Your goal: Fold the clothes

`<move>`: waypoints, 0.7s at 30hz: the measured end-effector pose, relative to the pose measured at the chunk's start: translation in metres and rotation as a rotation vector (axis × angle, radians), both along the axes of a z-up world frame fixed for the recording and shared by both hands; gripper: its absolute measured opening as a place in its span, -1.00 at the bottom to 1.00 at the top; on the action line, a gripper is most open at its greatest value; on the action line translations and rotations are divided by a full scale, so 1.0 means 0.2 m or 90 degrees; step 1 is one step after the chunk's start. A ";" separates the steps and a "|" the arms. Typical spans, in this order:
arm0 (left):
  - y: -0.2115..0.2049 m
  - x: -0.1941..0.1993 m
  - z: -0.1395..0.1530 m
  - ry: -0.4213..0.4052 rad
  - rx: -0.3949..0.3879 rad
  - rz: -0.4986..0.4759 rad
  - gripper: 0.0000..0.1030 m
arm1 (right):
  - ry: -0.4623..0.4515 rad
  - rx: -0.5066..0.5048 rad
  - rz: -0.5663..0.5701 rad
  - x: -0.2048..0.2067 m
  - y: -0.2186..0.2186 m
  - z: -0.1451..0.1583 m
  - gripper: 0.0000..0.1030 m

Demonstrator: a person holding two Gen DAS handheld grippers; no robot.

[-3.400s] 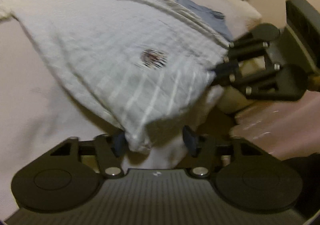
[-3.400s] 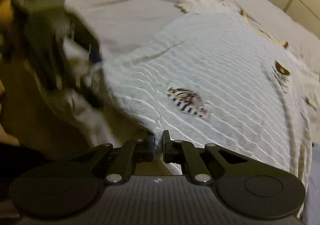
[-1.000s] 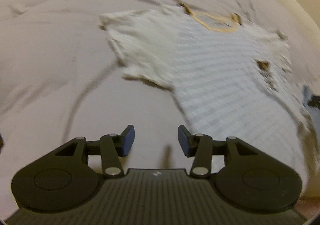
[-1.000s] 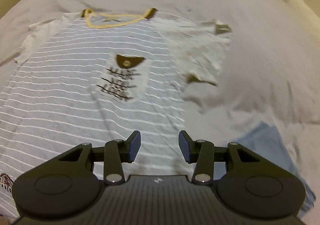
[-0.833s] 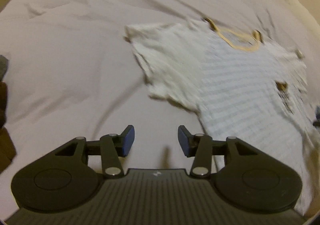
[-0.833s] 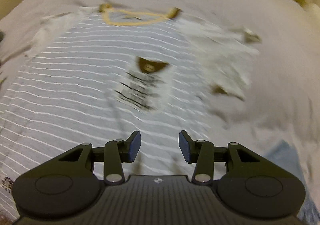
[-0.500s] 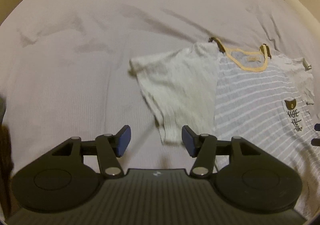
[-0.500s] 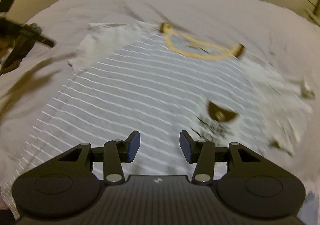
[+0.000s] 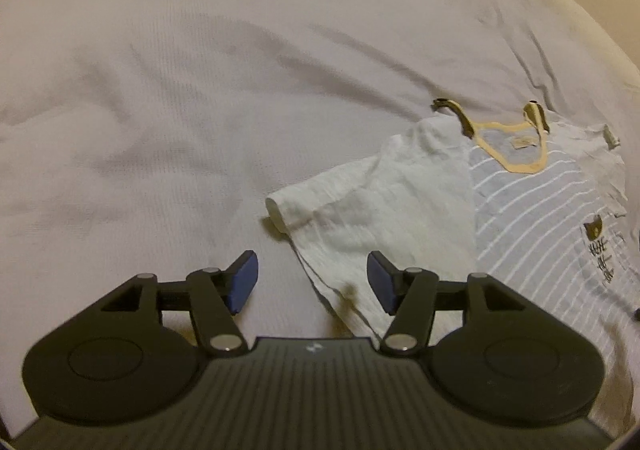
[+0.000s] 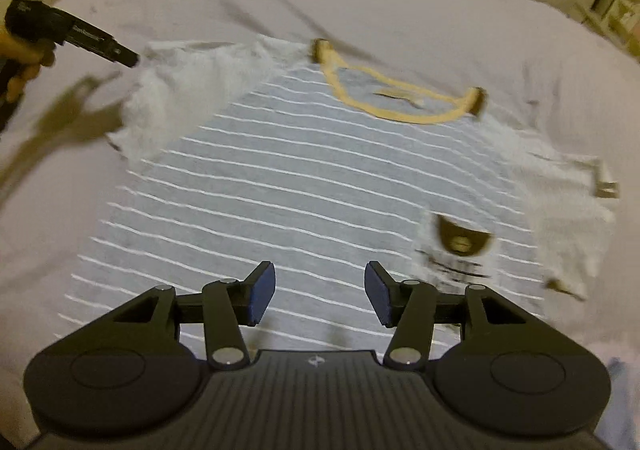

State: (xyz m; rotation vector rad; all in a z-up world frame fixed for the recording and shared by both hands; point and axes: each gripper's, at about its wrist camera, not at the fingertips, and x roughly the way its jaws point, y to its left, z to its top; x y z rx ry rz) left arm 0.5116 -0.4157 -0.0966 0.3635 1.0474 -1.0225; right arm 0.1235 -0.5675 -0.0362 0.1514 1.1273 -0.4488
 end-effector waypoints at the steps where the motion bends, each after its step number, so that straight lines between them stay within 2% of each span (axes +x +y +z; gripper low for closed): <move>1: -0.01 0.00 -0.01 0.003 0.005 0.002 -0.06 | 0.008 -0.014 -0.007 -0.02 -0.02 0.01 0.01; 3: -0.04 0.01 -0.03 0.000 0.018 0.008 -0.21 | 0.021 -0.040 -0.033 -0.08 -0.16 0.06 0.01; 7: -0.06 -0.05 0.01 -0.039 0.033 0.028 -0.20 | 0.030 -0.090 -0.096 -0.22 -0.54 0.08 0.01; 12: -0.02 -0.21 0.13 -0.082 0.045 0.066 -0.15 | 0.008 -0.129 -0.157 -0.31 -1.03 0.04 0.01; 16: -0.03 -0.36 0.16 -0.088 0.066 0.095 -0.14 | 0.032 -0.180 -0.149 -0.30 -1.35 -0.07 0.02; 19: -0.05 -0.49 0.16 -0.081 0.073 0.104 -0.14 | 0.049 -0.185 -0.108 -0.26 -1.52 -0.19 0.02; 21: -0.06 -0.56 0.16 -0.078 0.081 0.103 -0.13 | 0.065 -0.207 -0.073 -0.23 -1.60 -0.26 -0.05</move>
